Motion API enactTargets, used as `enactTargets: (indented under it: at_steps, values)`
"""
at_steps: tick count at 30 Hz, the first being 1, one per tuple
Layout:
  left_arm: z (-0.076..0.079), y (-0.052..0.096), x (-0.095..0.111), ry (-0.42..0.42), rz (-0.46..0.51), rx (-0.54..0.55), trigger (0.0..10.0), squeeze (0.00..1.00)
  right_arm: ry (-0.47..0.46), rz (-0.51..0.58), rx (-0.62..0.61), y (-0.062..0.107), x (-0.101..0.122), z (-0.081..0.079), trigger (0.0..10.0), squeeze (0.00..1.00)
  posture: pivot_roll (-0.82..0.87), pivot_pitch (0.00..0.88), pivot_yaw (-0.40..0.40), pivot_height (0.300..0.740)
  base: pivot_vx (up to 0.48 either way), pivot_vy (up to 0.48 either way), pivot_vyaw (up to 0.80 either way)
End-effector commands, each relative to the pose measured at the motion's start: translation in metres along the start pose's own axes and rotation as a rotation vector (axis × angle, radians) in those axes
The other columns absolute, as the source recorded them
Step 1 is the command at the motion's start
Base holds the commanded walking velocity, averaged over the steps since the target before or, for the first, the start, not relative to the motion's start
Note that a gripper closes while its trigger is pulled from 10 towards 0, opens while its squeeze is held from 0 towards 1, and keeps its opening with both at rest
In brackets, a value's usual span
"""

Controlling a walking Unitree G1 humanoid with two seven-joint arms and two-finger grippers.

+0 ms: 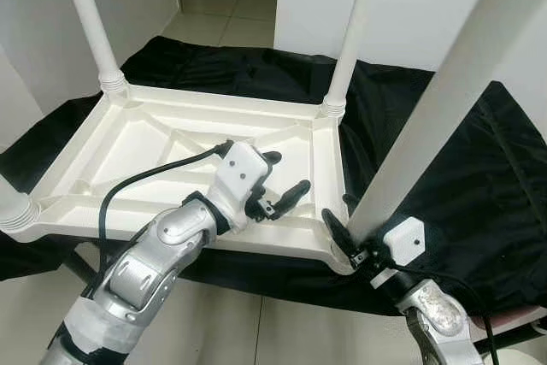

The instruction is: Building children table

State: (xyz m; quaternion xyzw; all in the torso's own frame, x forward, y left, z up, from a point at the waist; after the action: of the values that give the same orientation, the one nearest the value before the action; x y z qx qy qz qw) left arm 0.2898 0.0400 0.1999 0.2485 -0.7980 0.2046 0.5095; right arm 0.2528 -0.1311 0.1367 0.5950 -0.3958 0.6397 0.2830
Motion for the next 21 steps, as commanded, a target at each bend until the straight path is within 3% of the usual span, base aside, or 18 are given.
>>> enactTargets:
  at_steps: [1, 21]
  values:
    - [0.005, 0.0, 0.006, -0.019, 0.017, -0.076, 10.0, 0.0, -0.107, -0.189, -0.047, 0.014, -0.04, 0.008, 10.0, 0.0, -0.02, 0.079, -0.019, 0.74, 0.0, 0.0, 0.0]
    - [0.004, 0.003, 0.006, -0.023, 0.012, -0.066, 10.0, 0.0, -0.238, -0.362, -0.126, 0.017, -0.06, 0.03, 10.0, 0.0, -0.01, 0.08, -0.024, 0.74, 0.0, 0.0, 0.0]
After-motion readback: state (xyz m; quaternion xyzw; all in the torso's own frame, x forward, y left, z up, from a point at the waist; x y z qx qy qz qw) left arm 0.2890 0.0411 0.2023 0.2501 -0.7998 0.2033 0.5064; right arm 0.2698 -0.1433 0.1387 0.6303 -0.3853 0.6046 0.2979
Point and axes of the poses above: a point about 5 cm out from each wrist's last joint towards the gripper, its own y axis pointing back from the gripper into the wrist, its own x axis along the axis of the wrist's last joint, z = x × y, the point moved 4 cm from there along -y, pointing out of the wrist towards the gripper, and after that the axes turned 11 degrees about -y, right-handed, at the moved point
